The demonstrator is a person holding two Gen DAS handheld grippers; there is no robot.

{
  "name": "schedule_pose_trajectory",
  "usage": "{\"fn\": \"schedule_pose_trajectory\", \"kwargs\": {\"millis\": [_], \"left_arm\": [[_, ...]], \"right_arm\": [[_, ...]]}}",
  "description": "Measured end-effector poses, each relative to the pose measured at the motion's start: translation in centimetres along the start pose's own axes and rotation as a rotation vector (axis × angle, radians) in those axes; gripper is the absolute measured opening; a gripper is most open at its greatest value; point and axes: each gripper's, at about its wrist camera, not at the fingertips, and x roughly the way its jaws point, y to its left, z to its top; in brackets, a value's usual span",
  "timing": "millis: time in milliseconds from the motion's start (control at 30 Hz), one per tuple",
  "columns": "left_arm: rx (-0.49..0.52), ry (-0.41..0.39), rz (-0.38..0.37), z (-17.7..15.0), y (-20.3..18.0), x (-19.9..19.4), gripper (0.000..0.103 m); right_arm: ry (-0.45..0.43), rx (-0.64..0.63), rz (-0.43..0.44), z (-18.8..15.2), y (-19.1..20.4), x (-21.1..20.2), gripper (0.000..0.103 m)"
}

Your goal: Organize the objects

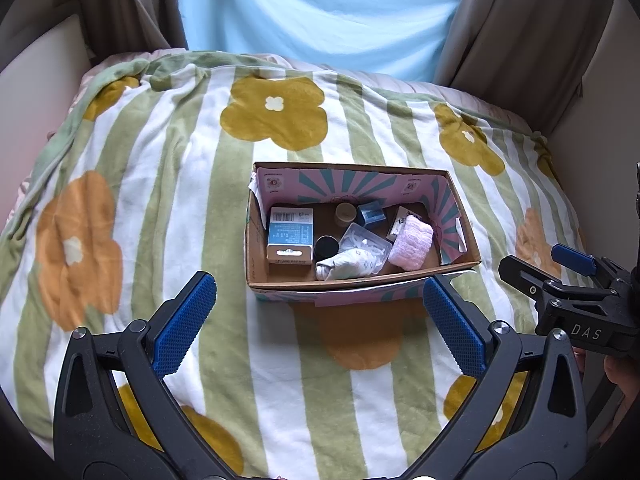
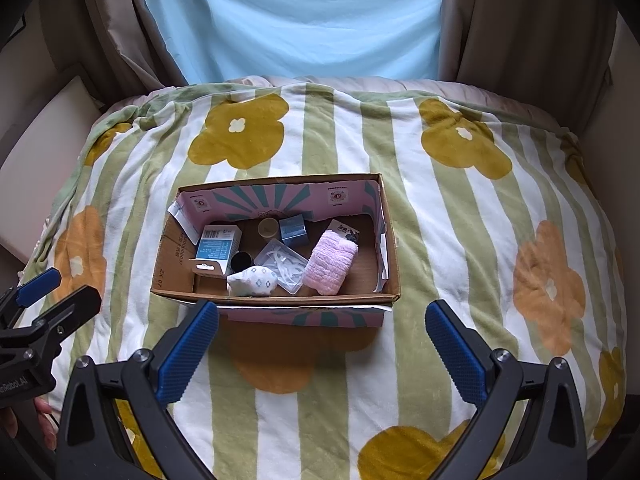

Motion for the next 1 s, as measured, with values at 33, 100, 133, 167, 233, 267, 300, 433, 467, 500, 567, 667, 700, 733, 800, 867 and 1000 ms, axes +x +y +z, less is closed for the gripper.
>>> {"fn": "schedule_pose_trajectory", "kwargs": {"millis": [33,100,133,167,233,267,300,433,467,500,567,667,700,733,800,867,1000], "left_arm": [[0.000,0.000,-0.001,0.0,0.0,0.0,0.103],[-0.001,0.001,0.000,0.0,0.0,0.0,0.103],[-0.001,0.001,0.000,0.0,0.0,0.0,0.103],[-0.001,0.002,0.001,-0.1,0.0,0.1,0.103],[0.000,0.003,0.002,-0.2,0.1,0.2,0.103],[0.001,0.004,0.004,-0.3,0.1,0.3,0.103],[0.002,0.005,0.004,-0.3,0.1,0.4,0.103],[0.004,0.005,0.005,-0.4,0.1,0.5,0.103],[0.001,0.006,0.006,-0.4,0.1,0.5,0.103],[0.001,0.006,0.006,-0.4,0.1,0.5,0.103],[-0.003,0.006,0.007,-0.4,0.2,0.6,0.103],[-0.018,-0.006,0.036,-0.5,0.6,0.7,0.103],[-0.025,-0.024,0.066,-0.5,0.8,0.5,0.103],[-0.026,-0.031,0.085,-0.4,0.9,0.5,0.103],[-0.030,-0.038,0.118,-0.3,1.1,0.5,0.103],[-0.037,-0.050,0.137,-0.3,1.4,0.5,0.103],[-0.046,-0.060,0.137,-0.2,1.8,0.4,0.103]], "right_arm": [[0.001,-0.001,0.000,0.0,0.0,0.0,0.102],[0.001,0.001,0.000,0.0,0.0,0.0,0.102],[0.001,0.001,0.001,0.0,0.0,0.0,0.102],[0.001,0.000,0.001,0.0,0.0,0.0,0.102],[0.002,0.001,0.000,-0.1,-0.1,0.1,0.102],[0.002,0.001,0.000,-0.1,-0.1,0.1,0.102],[0.002,0.000,0.001,-0.1,-0.1,0.1,0.102],[0.004,0.002,0.001,-0.2,-0.2,0.2,0.102],[0.004,0.001,0.001,-0.1,-0.1,0.2,0.102],[0.003,0.001,0.001,-0.1,-0.1,0.2,0.102],[0.004,0.001,0.001,-0.1,-0.1,0.2,0.102],[0.002,0.003,0.001,-0.3,-0.3,0.3,0.102],[0.003,0.002,0.001,-0.3,-0.3,0.4,0.102],[0.004,0.003,0.001,-0.4,-0.3,0.4,0.102],[0.004,0.002,0.000,-0.3,-0.3,0.4,0.102],[0.004,0.004,0.001,-0.3,-0.3,0.4,0.102],[0.005,0.002,0.002,-0.2,-0.3,0.4,0.102]]}}
